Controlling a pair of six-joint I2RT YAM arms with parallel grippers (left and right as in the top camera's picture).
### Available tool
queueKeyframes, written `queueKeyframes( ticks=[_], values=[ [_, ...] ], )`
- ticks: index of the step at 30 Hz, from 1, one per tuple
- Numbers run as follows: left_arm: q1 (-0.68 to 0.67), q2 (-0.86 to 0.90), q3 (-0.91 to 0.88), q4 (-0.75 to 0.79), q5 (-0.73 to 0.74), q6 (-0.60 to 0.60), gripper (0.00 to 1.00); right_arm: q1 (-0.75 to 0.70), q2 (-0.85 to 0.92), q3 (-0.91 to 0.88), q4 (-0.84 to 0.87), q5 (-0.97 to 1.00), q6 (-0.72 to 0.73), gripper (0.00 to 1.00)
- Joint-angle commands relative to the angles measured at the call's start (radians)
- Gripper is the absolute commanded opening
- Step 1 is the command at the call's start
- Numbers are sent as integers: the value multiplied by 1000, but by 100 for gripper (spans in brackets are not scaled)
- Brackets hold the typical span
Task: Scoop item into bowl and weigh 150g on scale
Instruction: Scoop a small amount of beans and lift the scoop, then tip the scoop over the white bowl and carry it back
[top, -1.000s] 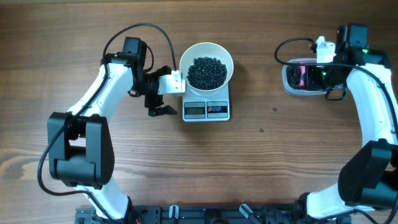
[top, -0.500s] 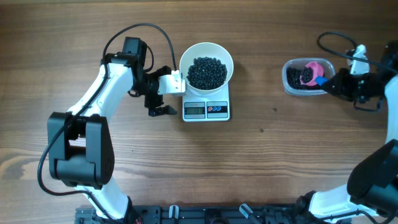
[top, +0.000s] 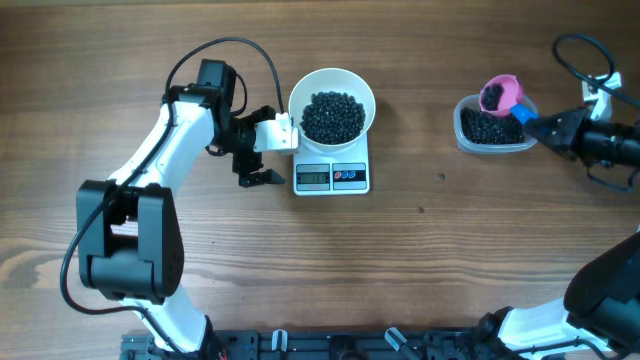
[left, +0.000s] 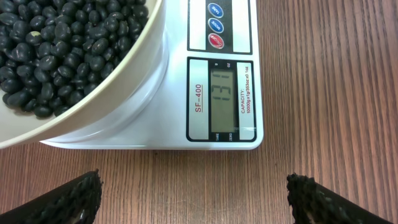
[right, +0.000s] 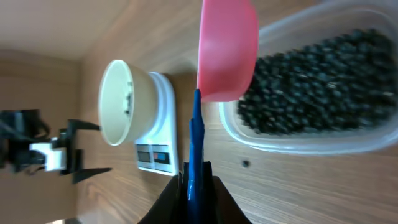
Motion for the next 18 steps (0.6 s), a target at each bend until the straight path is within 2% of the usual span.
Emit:
queueKeyframes(
  ticks=[1, 7, 12, 14, 18],
  values=[
    [3, 11, -10, -1, 19, -2, 100, 62, 9, -10, 9, -124, -20, 4],
    [3, 11, -10, -1, 19, -2, 100, 339, 9, -10, 138, -127, 108, 4],
    [3, 11, -10, -1, 19, -1, 100, 597, 9, -10, 309, -118, 110, 4],
    [3, 11, -10, -1, 19, -1, 100, 666, 9, -10, 362, -17, 109, 4],
    [3, 11, -10, -1, 19, -2, 100, 721, 9, -6, 365, 240, 106, 4]
  ],
)
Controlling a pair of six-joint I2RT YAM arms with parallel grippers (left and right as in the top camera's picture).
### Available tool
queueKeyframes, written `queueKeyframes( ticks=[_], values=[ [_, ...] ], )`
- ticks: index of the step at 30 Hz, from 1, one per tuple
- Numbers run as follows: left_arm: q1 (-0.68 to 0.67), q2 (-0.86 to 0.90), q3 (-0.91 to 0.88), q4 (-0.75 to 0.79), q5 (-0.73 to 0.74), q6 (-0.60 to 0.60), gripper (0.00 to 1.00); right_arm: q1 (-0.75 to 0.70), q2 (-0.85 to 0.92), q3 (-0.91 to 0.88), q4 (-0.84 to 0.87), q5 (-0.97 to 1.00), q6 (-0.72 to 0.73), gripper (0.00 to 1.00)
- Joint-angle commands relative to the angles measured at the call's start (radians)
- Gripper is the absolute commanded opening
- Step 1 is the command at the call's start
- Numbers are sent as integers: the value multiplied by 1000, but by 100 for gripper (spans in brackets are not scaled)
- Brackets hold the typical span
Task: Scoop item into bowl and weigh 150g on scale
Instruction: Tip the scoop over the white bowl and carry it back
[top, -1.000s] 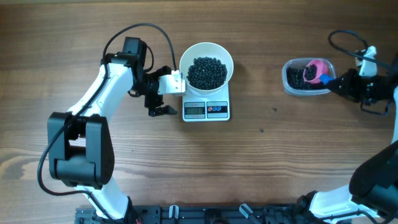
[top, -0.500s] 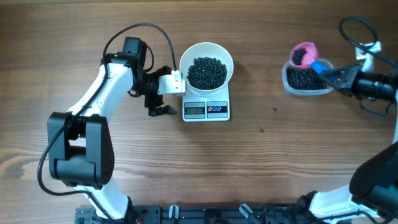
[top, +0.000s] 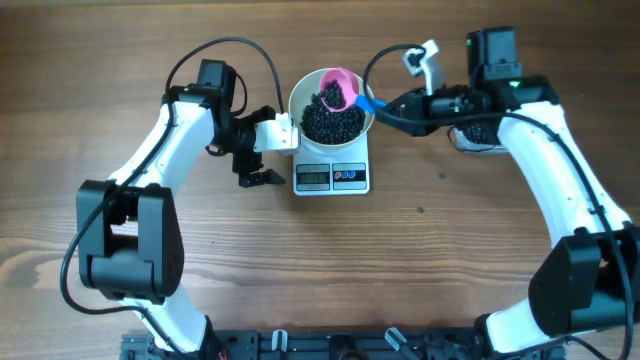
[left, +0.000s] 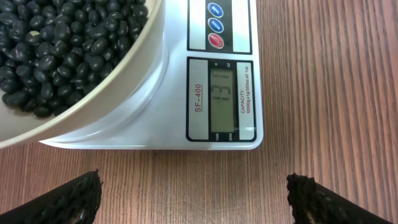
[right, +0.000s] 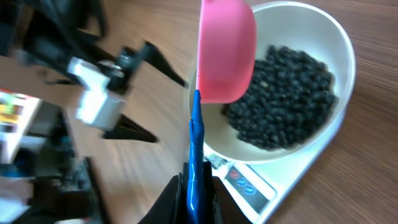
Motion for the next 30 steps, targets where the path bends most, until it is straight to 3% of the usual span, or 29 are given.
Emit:
queueKeyframes(
  ticks=[1, 7, 12, 17, 25, 30],
  values=[
    [3, 11, -10, -1, 19, -1, 100, 20, 8, 11, 5, 195, -5, 4],
    [3, 11, -10, -1, 19, -2, 100, 87, -29, 173, -71, 416, -202, 4],
    [3, 11, -10, -1, 19, -2, 100, 128, -56, 179, -96, 532, -304, 4],
    [3, 11, -10, -1, 19, -2, 100, 128, -56, 179, -96, 524, -394, 4],
    [3, 11, -10, -1, 19, -1, 100, 129, -67, 187, -67, 525, -686, 4],
    [3, 11, -10, -1, 19, -1, 100, 129, -114, 225, -58, 525, -767, 4]
  ],
)
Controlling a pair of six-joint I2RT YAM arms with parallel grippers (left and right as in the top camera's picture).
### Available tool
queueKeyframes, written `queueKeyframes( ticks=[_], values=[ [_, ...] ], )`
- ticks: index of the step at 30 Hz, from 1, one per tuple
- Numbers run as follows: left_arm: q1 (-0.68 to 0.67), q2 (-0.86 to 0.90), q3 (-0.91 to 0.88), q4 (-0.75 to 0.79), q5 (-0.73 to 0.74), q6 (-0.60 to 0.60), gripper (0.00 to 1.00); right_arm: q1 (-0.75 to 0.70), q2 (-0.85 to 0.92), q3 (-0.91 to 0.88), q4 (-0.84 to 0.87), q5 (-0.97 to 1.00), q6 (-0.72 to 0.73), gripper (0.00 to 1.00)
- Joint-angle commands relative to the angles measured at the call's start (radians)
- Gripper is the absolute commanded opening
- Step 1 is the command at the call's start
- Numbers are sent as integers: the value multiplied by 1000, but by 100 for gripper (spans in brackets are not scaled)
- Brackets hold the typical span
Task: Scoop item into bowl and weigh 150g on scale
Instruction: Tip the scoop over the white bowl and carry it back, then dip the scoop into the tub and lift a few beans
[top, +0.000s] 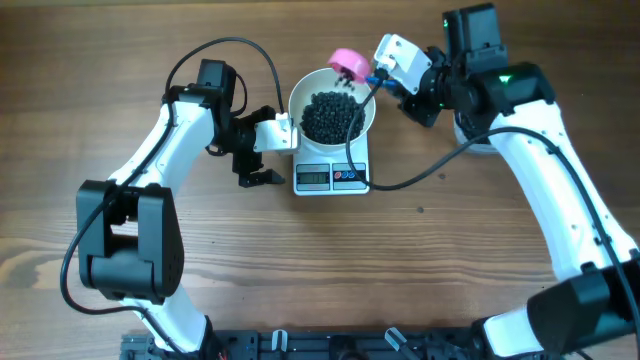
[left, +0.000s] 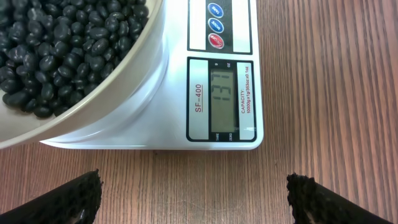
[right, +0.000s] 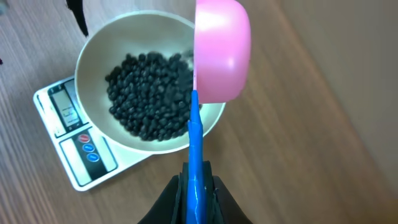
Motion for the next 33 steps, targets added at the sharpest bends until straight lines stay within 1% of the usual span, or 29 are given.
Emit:
queueKeyframes(
  ticks=[1, 3, 10, 14, 16, 18, 19, 23, 26, 27, 29, 33],
  values=[
    [3, 11, -10, -1, 19, -2, 100, 3, -69, 44, 10, -1, -144, 4],
    [3, 11, -10, -1, 19, -1, 100, 3, -73, 44, 10, 7, -201, 4],
    [3, 11, -10, -1, 19, -2, 100, 0, -73, 44, 30, 24, -183, 4],
    [3, 11, -10, -1, 19, -1, 100, -37, -73, 44, 26, -26, -51, 4],
    [3, 11, -10, -1, 19, -1, 100, -79, -73, 44, 14, -89, 9, 4],
    [3, 11, -10, -1, 19, -2, 100, -121, -73, 44, -21, -93, 44, 4],
    [3, 11, -10, -1, 19, -1, 100, -146, -73, 44, -47, -93, 51, 4],
    [3, 11, -10, -1, 19, -1, 100, -272, -73, 44, -95, -109, 198, 4],
    [3, 11, -10, -1, 19, -2, 100, -346, -73, 44, -111, -177, 231, 4],
    [3, 11, -10, -1, 19, -1, 100, -372, -73, 44, -115, -182, 267, 4],
    [3, 11, -10, -1, 19, -2, 100, -416, -73, 44, -150, -166, 310, 4],
    [3, 11, -10, -1, 19, -2, 100, -489, -73, 44, -257, 10, 393, 4]
  ],
)
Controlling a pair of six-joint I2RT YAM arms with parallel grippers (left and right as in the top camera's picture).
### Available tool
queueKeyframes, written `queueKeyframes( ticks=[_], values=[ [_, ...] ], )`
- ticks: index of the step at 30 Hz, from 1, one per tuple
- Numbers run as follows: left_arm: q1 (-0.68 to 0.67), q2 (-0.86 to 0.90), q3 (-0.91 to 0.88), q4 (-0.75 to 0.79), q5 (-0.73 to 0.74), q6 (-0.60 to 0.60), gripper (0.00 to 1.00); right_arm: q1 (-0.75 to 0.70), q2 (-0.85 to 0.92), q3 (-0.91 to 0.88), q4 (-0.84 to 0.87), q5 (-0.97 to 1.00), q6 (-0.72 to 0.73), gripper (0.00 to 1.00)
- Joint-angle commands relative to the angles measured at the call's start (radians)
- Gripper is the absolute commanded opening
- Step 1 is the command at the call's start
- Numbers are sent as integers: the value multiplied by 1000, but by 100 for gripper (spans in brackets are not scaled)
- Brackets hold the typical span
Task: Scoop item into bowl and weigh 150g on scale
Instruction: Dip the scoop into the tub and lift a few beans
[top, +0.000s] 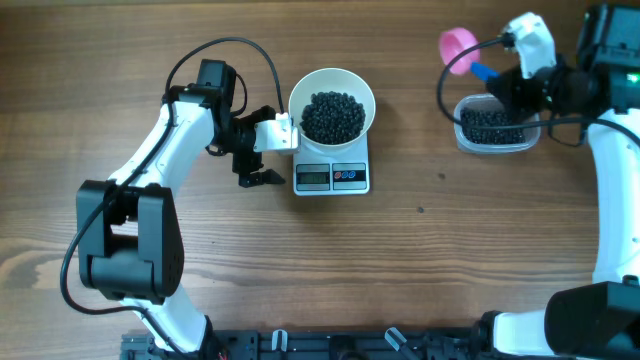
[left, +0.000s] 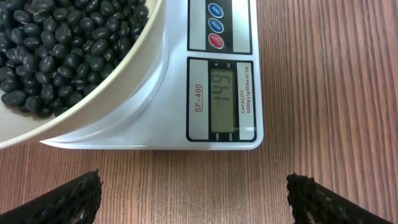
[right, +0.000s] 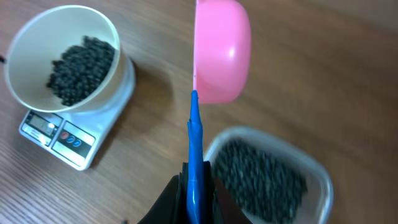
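Note:
A white bowl (top: 333, 88) of black beans (top: 332, 115) sits on the white scale (top: 333, 177); in the left wrist view its display (left: 222, 99) reads 149. My left gripper (top: 259, 160) stands open just left of the scale, nothing between its fingers (left: 317, 199). My right gripper (top: 503, 84) is shut on the blue handle (right: 195, 149) of a pink scoop (top: 457, 46), held at the far right beside the clear tub of beans (top: 493, 125). From the right wrist view only the scoop's underside (right: 222, 50) shows, so its contents are hidden.
Bare wooden table (top: 450, 250) lies all around the scale and tub. The left arm's black cable (top: 225, 45) arcs over the table behind the bowl. A black rail (top: 330, 345) runs along the near edge.
My right gripper has moved with the pink scoop from over the bowl's far rim to the right, beside the tub. The scale reading went from 137 to 149. The left arm has not moved.
The scoop was held at the tub with beans in it and the scale read 131. Then it was over the bowl, then tipped at the bowl's far rim with 137 showing. Now it is back by the tub and the scale shows 149.

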Motion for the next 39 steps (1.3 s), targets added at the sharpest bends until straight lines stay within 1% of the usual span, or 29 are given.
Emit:
queueKeyframes(
  ticks=[1, 5, 7, 9, 12, 13, 16, 18, 21, 23, 25, 28, 30, 32, 35, 39],
  values=[
    [3, 11, -10, -1, 19, -2, 100, -60, -14, 19, -72, 144, 101, 4],
    [3, 11, -10, -1, 19, -1, 100, -106, -13, 17, -162, 304, 171, 4],
    [3, 11, -10, -1, 19, -1, 100, -106, -13, -2, -169, 311, 178, 4],
    [3, 11, -10, -1, 19, -2, 100, -106, -12, -50, -164, 273, 178, 4],
    [3, 11, -10, -1, 19, -2, 100, -105, -12, -161, -89, 167, 186, 4],
    [3, 11, -10, -1, 19, -1, 100, -103, -12, -209, -53, 127, 219, 5],
    [3, 11, -10, -1, 19, -2, 100, -103, -12, -345, 69, 122, 284, 4],
    [3, 11, -10, -1, 19, -2, 100, -103, -12, -382, 111, 122, 289, 4],
    [3, 11, -10, -1, 19, -1, 100, -104, -13, -381, 152, 121, 312, 4],
    [3, 11, -10, -1, 19, -2, 100, -103, -13, -381, 197, 71, 343, 4],
    [3, 11, -10, -1, 19, -2, 100, -103, -13, -381, 202, 55, 373, 4],
    [3, 11, -10, -1, 19, -2, 100, -103, -13, -381, 151, 32, 437, 4],
    [3, 11, -10, -1, 19, -2, 100, -103, -13, -381, 111, -11, 436, 4],
    [3, 11, -10, -1, 19, -1, 100, -103, -13, -381, 132, 36, 435, 4],
    [3, 11, -10, -1, 19, -1, 100, -104, -13, -377, 178, 155, 435, 4],
    [3, 11, -10, -2, 19, -2, 100, -104, -13, -370, 196, 75, 438, 4]
  ],
)
